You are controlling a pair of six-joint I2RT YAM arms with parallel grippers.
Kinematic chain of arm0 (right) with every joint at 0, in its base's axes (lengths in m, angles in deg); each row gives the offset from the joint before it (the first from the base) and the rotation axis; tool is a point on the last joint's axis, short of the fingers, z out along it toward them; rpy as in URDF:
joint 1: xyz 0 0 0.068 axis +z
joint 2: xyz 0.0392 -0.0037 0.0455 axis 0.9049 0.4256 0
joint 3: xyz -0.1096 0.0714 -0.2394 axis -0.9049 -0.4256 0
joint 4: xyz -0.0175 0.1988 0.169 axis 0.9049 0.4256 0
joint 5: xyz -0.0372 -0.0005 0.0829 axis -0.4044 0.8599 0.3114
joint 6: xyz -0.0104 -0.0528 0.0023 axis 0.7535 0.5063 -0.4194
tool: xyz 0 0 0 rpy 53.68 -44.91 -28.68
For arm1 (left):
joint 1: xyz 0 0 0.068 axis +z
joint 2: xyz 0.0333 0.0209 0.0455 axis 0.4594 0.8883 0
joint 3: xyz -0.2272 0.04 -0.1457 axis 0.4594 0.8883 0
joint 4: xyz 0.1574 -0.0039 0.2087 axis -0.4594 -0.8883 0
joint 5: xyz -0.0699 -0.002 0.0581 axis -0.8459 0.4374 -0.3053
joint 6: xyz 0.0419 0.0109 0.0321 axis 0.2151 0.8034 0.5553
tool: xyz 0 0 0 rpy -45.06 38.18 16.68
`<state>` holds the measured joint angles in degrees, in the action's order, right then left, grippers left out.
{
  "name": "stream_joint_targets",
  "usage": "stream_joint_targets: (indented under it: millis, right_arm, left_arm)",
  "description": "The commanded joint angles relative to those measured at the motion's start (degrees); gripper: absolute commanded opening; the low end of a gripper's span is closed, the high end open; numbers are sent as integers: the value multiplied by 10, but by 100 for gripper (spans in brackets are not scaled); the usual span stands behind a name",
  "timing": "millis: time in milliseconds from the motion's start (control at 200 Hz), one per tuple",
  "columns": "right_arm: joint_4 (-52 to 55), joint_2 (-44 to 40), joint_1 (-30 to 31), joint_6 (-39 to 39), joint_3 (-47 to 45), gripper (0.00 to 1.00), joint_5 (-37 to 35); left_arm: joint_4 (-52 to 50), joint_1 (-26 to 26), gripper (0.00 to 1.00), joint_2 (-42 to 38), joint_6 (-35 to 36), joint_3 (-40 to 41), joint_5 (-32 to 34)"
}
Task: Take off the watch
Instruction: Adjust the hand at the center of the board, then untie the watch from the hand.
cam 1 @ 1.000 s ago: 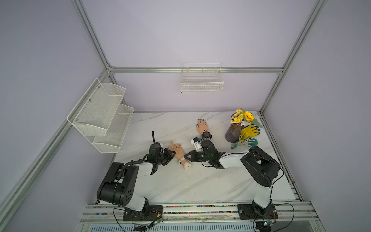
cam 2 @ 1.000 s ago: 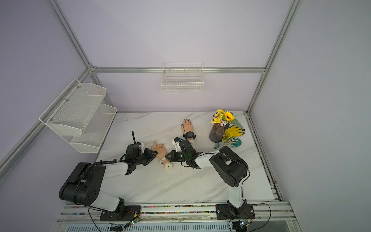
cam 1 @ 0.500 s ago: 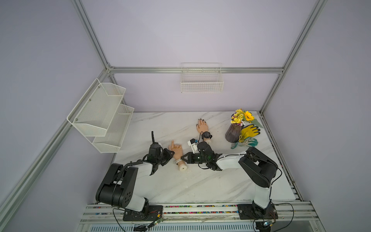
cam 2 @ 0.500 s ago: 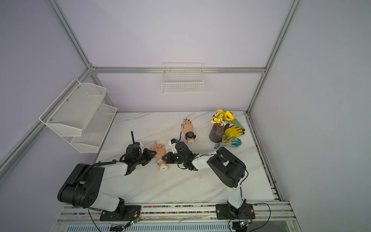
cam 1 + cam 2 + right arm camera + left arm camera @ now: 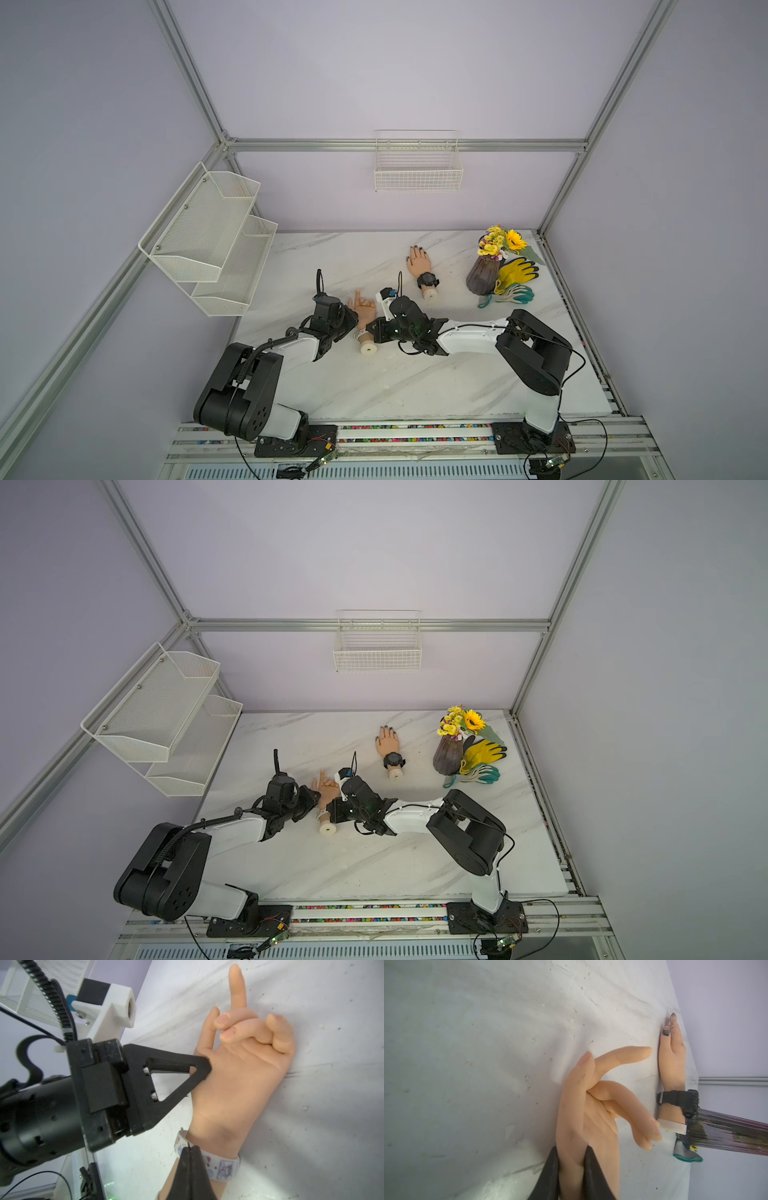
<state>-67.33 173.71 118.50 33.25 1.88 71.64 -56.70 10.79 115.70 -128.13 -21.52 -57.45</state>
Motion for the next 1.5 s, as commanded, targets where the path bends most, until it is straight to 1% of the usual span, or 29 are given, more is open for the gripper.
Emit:
stream_joint_targets:
  millis: [0,155,270,385,435,520,555,565,595,620,625,645,675,705,735,800,850,875,965,1070,1155,1235,1270,1330,1360,1430,1495]
  right_arm:
    - [19,-26,23,36,28,0,-45]
    - [8,-45,45,67,28,0,-71]
    - [-23,-60,57,82,12,0,-58]
    - [-53,-74,58,75,-13,0,-43]
    - [-51,-82,57,63,-23,0,-66]
    - [-38,-97,56,23,-45,0,-131]
    - [-35,-104,51,11,-56,0,-145]
    - [-35,-106,50,8,-60,0,-145]
    - [-35,-111,46,0,-67,9,-144]
    - [-37,-114,44,-3,-74,23,-141]
    - [-37,-115,44,-4,-75,24,-141]
    - [-39,-116,44,-7,-81,36,-139]
    - [-40,-117,43,-12,-86,50,-134]
    - [-41,-118,43,-18,-92,59,-127]
    - [-45,-118,43,-22,-99,63,-118]
    - [-60,-118,43,-32,-115,65,-96]
    - [-76,-119,44,-40,-128,66,-80]
    - [-87,-119,43,-43,-134,68,-71]
    - [-124,-115,43,-48,-147,73,-34]
    - [-159,-100,43,-60,-149,78,1]
    - [-195,-87,42,-76,-160,80,20]
    - [-208,-71,38,-85,-168,80,22]
    - [-216,-69,33,-91,-176,78,24]
    - [-244,-69,21,-96,-191,71,39]
    - [-253,-68,17,-96,-196,70,46]
    - [-255,-57,16,-82,-193,70,53]
    - [-246,-39,16,-68,-183,70,60]
  left_arm:
    - [-109,-13,0,0,21,-6,103]
    - [-120,-20,0,8,23,-10,121]
    - [-125,-23,0,18,20,-13,127]
    - [-127,-25,0,21,17,-14,130]
    - [-122,-25,0,20,20,-13,125]
    - [-124,-25,0,19,30,-19,115]
    - [-125,-25,0,17,33,-23,109]
    - [-126,-25,2,16,34,-23,107]
    - [-126,-25,10,12,35,-25,102]
    - [-125,-25,18,7,35,-26,97]
    - [-125,-25,19,5,35,-27,96]
    - [-127,-25,24,-1,35,-27,92]
    - [-131,-25,31,-7,34,-30,88]
    - [-136,-24,36,-31,32,-32,87]
    - [-144,-25,40,-45,31,-35,85]
    - [-169,-26,49,-76,27,-46,87]
    - [-194,-27,53,-99,28,-57,90]
    - [-208,-28,55,-110,29,-64,92]
    - [-267,-38,57,-144,30,-87,107]
    - [-382,-63,57,-165,34,-134,145]
    - [-481,-84,57,-147,52,-186,176]
    - [-542,-108,60,-120,72,-231,189]
    - [-560,-122,62,-108,77,-249,195]
    - [-581,-142,68,-88,82,-273,193]
    - [-584,-149,71,-78,83,-281,187]
    - [-582,-158,78,-57,82,-295,161]
    - [-581,-164,81,-34,84,-308,159]
